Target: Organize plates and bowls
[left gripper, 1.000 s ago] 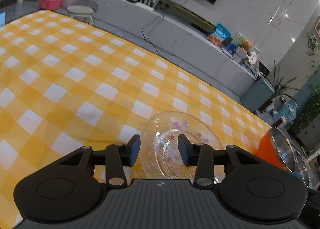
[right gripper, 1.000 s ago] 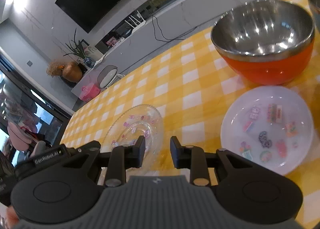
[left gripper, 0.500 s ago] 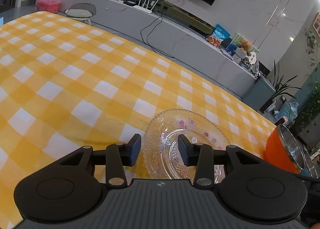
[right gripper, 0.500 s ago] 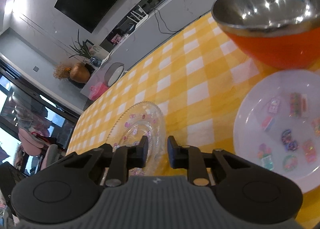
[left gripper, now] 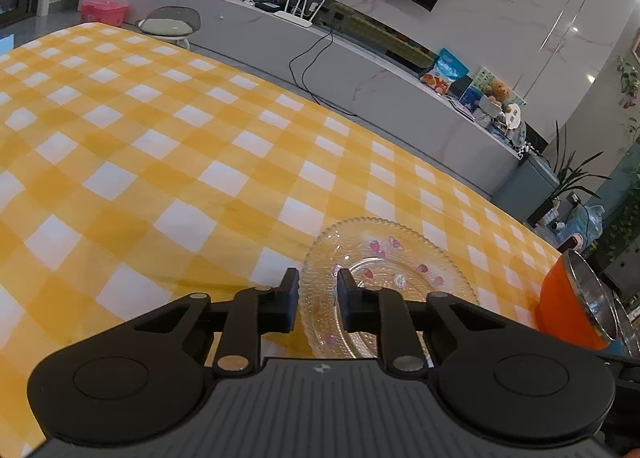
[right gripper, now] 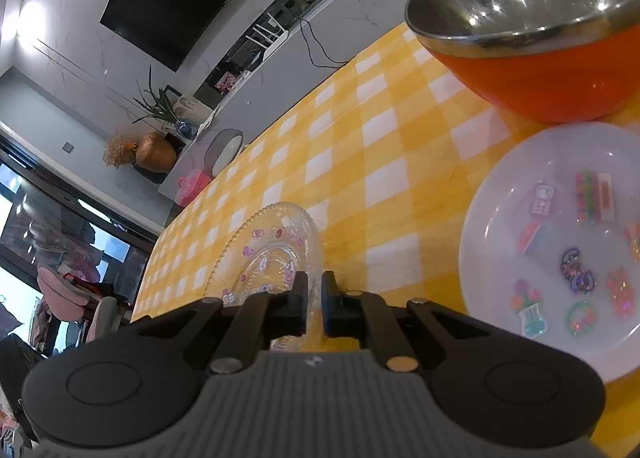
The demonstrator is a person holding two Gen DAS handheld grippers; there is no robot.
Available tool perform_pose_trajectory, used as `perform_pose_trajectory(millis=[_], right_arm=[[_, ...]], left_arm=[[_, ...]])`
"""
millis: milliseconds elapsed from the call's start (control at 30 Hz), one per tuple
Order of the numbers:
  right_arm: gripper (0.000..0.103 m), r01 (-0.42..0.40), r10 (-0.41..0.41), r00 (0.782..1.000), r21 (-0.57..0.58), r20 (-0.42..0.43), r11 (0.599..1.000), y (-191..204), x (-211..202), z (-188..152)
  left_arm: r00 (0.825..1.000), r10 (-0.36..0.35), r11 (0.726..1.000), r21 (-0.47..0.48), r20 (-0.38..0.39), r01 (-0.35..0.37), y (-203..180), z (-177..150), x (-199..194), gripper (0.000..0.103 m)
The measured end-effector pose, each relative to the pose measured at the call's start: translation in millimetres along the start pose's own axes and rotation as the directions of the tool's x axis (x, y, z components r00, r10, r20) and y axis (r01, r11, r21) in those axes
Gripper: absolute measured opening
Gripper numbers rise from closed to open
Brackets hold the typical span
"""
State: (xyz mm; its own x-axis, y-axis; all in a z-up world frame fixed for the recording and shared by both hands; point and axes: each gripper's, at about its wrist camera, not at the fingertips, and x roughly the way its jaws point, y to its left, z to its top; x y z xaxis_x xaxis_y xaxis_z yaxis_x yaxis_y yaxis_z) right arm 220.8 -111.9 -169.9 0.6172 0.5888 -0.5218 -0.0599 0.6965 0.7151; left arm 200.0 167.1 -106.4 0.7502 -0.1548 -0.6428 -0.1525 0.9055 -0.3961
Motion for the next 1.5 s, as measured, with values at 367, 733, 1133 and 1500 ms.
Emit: perform_pose_trajectory(millis=[367,733,1133,1500], right_arm=[[0.004,0.015,-0.015,1.000,0.007,0.000,1.000,0.6,-2.3,0.1],[0.008,0.003,-0.003,1.000,-0.009,0.017,1.000,-4.8,-1.4,3.0],[0.004,0.000,0.000,1.000,0.006,0.025,1.000,-6.6,-3.2,0.0],[0.003,0.000,-0.001,1.000,0.063,0.004,0.998,-7.7,-22.4,0.7]], left_arm=[[1.000,-0.015,0.999,-0.038,-0.014,0.015,5.9,1.0,-0.2,0.013],[0.998,-0.060,0.992,-0.112,-0.011,0.058,20.6,0.3,2.6,0.016],[0.999,-0.037,0.997,-0.069,0.001,0.037,8.7,-3.5,-1.7,0.011],[0.999,-0.040,0.995,-0.087,-0.029,0.038,2.1,-6.0,-22.9,0.009]])
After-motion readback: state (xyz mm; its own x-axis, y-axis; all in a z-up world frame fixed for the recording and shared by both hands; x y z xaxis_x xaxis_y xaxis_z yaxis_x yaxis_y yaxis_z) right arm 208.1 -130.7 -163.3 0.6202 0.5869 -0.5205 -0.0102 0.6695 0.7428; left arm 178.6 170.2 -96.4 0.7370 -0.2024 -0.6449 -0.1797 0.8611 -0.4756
